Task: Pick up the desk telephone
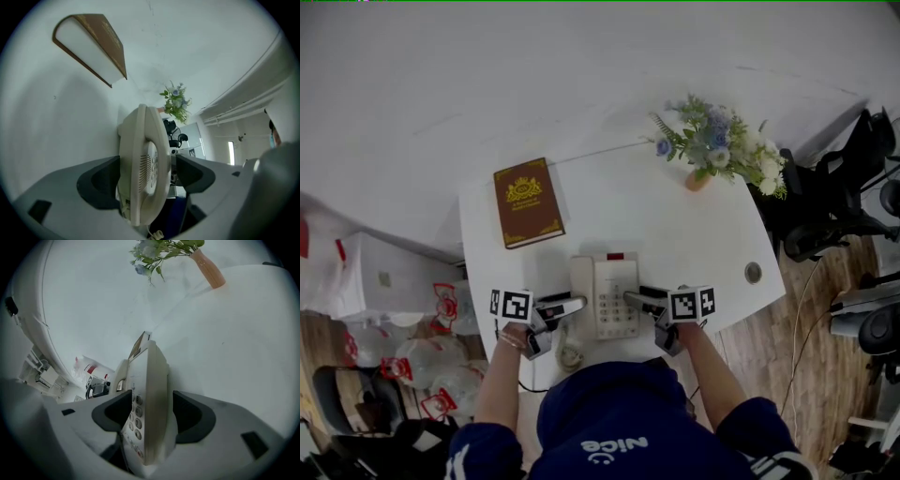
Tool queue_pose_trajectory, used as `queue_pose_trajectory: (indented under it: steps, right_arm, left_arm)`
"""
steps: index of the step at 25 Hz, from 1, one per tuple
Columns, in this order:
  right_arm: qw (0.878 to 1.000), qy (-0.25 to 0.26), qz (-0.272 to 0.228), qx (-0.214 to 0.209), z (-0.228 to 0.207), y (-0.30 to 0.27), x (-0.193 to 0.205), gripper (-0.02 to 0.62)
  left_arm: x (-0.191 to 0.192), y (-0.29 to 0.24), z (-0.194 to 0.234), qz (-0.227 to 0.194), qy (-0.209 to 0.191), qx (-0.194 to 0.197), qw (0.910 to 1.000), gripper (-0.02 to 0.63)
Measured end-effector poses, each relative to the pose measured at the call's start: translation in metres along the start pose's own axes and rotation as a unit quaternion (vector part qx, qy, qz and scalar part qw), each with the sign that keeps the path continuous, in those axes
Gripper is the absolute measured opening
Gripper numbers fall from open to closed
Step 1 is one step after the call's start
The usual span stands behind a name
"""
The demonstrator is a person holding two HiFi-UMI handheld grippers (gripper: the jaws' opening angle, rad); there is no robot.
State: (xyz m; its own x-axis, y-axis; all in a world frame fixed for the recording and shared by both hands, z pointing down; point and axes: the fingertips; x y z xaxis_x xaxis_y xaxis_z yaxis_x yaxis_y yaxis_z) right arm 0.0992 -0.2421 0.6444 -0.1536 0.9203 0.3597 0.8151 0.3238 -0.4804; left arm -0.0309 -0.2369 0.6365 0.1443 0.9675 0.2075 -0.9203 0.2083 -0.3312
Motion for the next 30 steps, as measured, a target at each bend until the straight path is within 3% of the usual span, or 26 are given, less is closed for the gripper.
queue_pose_trajectory:
  steps: [10,30]
  right_arm:
    - [0.999,-0.021,0.013,-0.025,0.002,-0.012,-0.004,0.267]
    - [0.998,-0.054,-0.016,-0.017,0.000,-0.012,-0.005,0.244]
  left_arm:
    - [0.001,-0.012,-0.002,0.027,-0.001,0.011,0.9996,0.362]
    - [-0.002,-0.007,-0.001,-0.001,0.016,-0.005,0.9999,0.367]
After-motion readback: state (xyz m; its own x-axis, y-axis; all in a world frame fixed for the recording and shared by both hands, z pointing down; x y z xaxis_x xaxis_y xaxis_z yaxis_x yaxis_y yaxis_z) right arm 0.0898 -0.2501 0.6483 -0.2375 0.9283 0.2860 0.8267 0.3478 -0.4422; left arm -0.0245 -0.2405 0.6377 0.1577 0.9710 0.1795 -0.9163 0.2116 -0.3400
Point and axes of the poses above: the fingertips, and each gripper's own axes: y backward along the fingers, z to its left, x out of its underside, and after that the axes turned 3 degrees about -x, right-handed
